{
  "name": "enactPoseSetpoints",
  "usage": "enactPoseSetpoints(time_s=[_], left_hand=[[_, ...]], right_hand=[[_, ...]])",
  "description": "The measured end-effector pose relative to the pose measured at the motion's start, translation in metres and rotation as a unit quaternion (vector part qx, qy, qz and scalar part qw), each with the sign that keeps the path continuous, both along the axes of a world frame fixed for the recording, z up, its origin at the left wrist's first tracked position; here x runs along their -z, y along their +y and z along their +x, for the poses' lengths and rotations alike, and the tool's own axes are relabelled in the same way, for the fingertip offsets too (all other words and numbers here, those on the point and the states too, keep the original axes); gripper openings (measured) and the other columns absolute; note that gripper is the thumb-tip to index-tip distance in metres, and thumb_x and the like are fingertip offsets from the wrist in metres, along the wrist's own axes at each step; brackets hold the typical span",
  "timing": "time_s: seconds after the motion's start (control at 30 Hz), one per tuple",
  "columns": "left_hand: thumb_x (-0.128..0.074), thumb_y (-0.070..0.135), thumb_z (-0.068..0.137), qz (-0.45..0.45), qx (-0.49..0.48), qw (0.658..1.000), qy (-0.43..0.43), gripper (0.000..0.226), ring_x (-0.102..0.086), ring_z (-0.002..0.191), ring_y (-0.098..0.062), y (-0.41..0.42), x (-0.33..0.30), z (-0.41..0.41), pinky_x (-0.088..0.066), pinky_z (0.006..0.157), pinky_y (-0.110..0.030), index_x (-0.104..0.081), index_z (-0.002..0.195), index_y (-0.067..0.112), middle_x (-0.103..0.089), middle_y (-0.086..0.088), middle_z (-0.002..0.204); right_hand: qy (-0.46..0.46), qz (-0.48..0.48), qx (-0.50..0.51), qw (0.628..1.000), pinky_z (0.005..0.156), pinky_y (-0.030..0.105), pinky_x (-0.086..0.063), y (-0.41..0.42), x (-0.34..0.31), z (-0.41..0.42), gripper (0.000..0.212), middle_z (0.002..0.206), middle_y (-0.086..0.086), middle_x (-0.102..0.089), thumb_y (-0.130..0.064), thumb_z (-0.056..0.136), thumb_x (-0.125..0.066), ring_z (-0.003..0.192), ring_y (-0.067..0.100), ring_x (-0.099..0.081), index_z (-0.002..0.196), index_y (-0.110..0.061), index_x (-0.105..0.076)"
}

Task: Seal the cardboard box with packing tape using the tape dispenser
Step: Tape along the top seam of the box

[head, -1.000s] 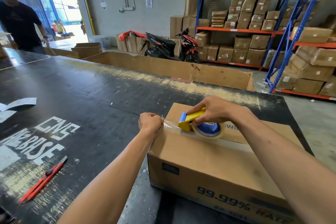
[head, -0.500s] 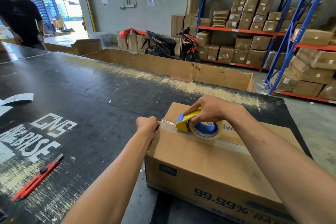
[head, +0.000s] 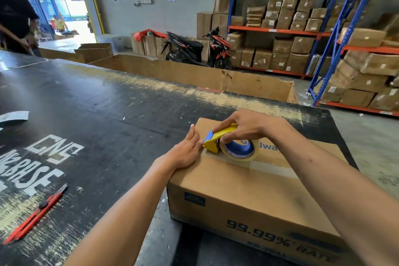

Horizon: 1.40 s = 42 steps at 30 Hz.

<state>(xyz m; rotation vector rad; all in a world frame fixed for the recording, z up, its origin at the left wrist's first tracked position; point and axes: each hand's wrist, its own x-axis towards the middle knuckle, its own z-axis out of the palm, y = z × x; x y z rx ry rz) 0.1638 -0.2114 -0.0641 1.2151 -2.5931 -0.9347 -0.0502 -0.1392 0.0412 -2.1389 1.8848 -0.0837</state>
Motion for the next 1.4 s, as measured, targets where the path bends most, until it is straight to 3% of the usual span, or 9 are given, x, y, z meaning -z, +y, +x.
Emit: enactPoseSetpoints(time_s=[0.27, 0.4, 0.57, 0.67, 0.8, 0.97, 1.4], left_hand=[[-0.018, 0.054, 0.105, -0.021, -0.002, 0.999, -0.033, 0.067, -0.005, 0.154, -0.014, -0.002, 0.007, 0.002, -0.012, 0.124, -0.049, 0.006, 0.159, 0.023, 0.022, 0.015, 0.163], [-0.017, 0.051, 0.106, -0.015, 0.001, 1.0, -0.028, 0.066, -0.005, 0.154, -0.014, -0.001, 0.006, 0.001, -0.011, 0.124, -0.049, 0.008, 0.159, 0.021, 0.023, 0.015, 0.162], [-0.011, 0.054, 0.105, -0.068, 0.025, 0.995, -0.069, 0.066, 0.004, 0.154, -0.017, 0.004, 0.002, 0.0, 0.002, 0.123, -0.053, 0.01, 0.158, 0.02, 0.022, 0.005, 0.164], [-0.007, 0.054, 0.104, -0.133, 0.041, 0.982, -0.127, 0.066, 0.015, 0.152, -0.018, 0.008, -0.002, -0.002, 0.012, 0.12, -0.048, 0.009, 0.157, 0.018, 0.022, -0.003, 0.164], [-0.005, 0.055, 0.103, -0.181, 0.1, 0.964, -0.17, 0.071, 0.017, 0.151, -0.018, 0.016, -0.009, -0.01, 0.012, 0.123, -0.041, 0.009, 0.157, 0.012, 0.019, -0.007, 0.164], [-0.01, 0.051, 0.105, -0.192, 0.198, 0.95, -0.148, 0.069, 0.015, 0.152, -0.016, 0.064, 0.005, -0.058, 0.01, 0.123, -0.032, 0.009, 0.158, 0.01, 0.015, -0.01, 0.166], [-0.011, 0.05, 0.105, -0.201, 0.203, 0.947, -0.149, 0.068, 0.014, 0.152, -0.014, 0.067, 0.007, -0.064, 0.009, 0.123, -0.031, 0.01, 0.158, 0.011, 0.015, -0.007, 0.166]], right_hand=[[0.012, -0.021, -0.023, 0.999, 0.066, 0.026, -0.037, 0.019, -0.003, -0.004, 0.047, 0.114, -0.013, -0.063, -0.066, 0.082, -0.065, 0.08, 0.003, -0.052, 0.127, -0.055, -0.061], [0.035, -0.008, -0.016, 0.999, 0.066, 0.024, -0.034, 0.041, -0.011, -0.029, 0.044, 0.1, -0.029, -0.055, -0.067, 0.084, -0.063, 0.082, 0.001, -0.05, 0.127, -0.056, -0.06], [0.051, -0.008, 0.01, 0.999, 0.065, 0.024, -0.031, 0.076, -0.004, -0.067, 0.044, 0.087, -0.027, -0.046, -0.067, 0.085, -0.062, 0.078, 0.005, -0.047, 0.128, -0.058, -0.058], [0.067, -0.018, -0.004, 0.998, 0.065, 0.026, -0.035, 0.072, -0.002, -0.063, 0.044, 0.086, -0.026, -0.047, -0.067, 0.085, -0.061, 0.077, 0.006, -0.048, 0.128, -0.057, -0.059], [0.067, -0.024, -0.014, 0.997, 0.065, 0.026, -0.036, 0.069, 0.001, -0.065, 0.043, 0.087, -0.027, -0.048, -0.065, 0.086, -0.062, 0.079, 0.006, -0.049, 0.128, -0.054, -0.06], [0.073, -0.04, -0.029, 0.996, 0.066, 0.027, -0.038, 0.066, 0.008, -0.068, 0.042, 0.086, -0.03, -0.048, -0.067, 0.083, -0.062, 0.082, 0.005, -0.051, 0.125, -0.058, -0.06], [0.048, 0.0, -0.011, 0.999, 0.066, 0.023, -0.03, 0.08, -0.003, -0.071, 0.05, 0.089, -0.029, -0.044, -0.066, 0.085, -0.062, 0.081, 0.002, -0.045, 0.132, -0.052, -0.058]])
